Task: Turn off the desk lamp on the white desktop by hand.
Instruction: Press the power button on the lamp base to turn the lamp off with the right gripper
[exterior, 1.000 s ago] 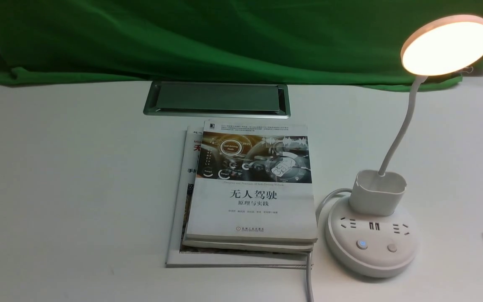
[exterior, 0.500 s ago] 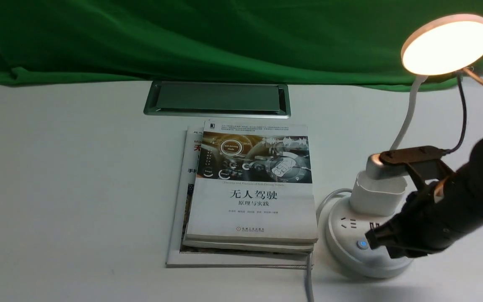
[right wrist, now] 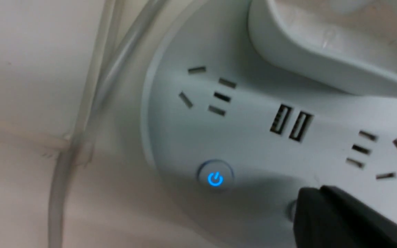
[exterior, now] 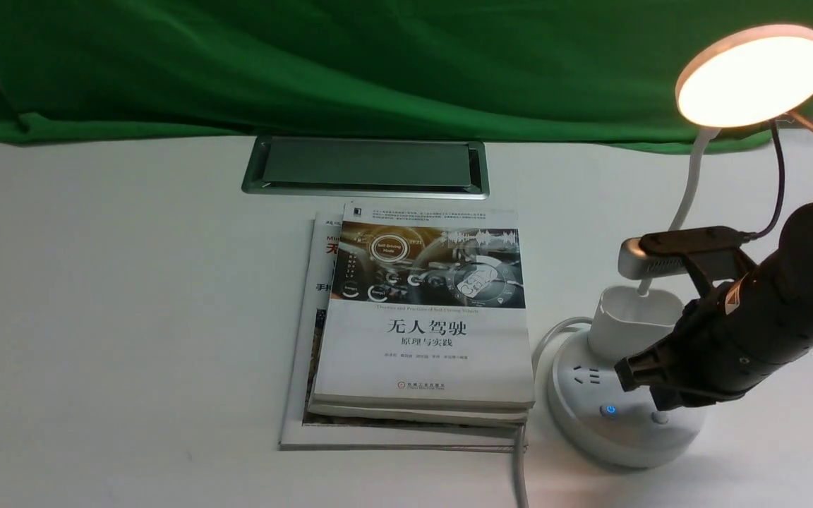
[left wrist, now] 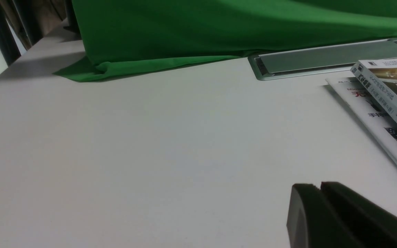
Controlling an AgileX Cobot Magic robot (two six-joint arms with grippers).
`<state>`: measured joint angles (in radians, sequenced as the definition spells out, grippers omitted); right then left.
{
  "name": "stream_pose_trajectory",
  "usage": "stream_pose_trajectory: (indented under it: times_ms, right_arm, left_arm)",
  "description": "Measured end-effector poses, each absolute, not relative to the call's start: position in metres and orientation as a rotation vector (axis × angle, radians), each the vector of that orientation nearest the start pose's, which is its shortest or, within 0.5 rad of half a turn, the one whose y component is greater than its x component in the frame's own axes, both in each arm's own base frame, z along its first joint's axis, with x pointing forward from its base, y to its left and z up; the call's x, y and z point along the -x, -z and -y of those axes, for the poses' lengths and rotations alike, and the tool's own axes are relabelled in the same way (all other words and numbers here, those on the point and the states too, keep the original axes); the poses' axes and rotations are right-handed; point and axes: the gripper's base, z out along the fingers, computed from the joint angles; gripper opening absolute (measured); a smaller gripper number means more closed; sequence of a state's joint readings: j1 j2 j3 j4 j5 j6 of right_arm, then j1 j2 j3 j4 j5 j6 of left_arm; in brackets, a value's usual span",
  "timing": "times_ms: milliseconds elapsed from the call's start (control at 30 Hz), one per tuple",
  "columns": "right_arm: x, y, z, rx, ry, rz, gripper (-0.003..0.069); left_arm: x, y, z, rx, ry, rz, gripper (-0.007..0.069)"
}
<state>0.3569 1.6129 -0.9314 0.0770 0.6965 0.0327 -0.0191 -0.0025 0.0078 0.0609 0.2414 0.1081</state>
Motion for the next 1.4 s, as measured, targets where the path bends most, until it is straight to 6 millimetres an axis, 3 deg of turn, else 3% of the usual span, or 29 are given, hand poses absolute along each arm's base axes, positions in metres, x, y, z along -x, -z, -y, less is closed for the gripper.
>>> stream_pose_trajectory:
  times_ms: [100,367,700,833,1067,1400]
  right_arm:
    - [-0.279,-0.182,-0.107,0.386,-0.148,-2.888,0.0035]
    - [-0.281,-0.181,-0.108,0.394,-0.146,-2.893,0.0035]
    - [-0.273,-0.214,-0.105,0.387,-0.175,-2.775,0.0035]
    - [-0.273,-0.208,-0.105,0.389,-0.17,-2.798,0.0035]
    - [-0.28,-0.181,-0.108,0.403,-0.146,-2.891,0.0035]
    - [-0.279,-0.19,-0.107,0.417,-0.151,-2.858,0.0035]
  left_arm:
    - [-0.055,-0.189,0.0,-0.15,-0.122,-1.725,0.002]
    - [-0.055,-0.189,0.0,-0.15,-0.122,-1.725,0.002]
    - [-0.055,-0.189,0.0,-0.149,-0.12,-1.725,0.002]
    - [-0.055,-0.189,0.0,-0.149,-0.121,-1.725,0.002]
    - [-0.055,-0.189,0.0,-0.149,-0.121,-1.725,0.002]
    - [-0.055,-0.189,0.0,-0.149,-0.121,-1.725,0.002]
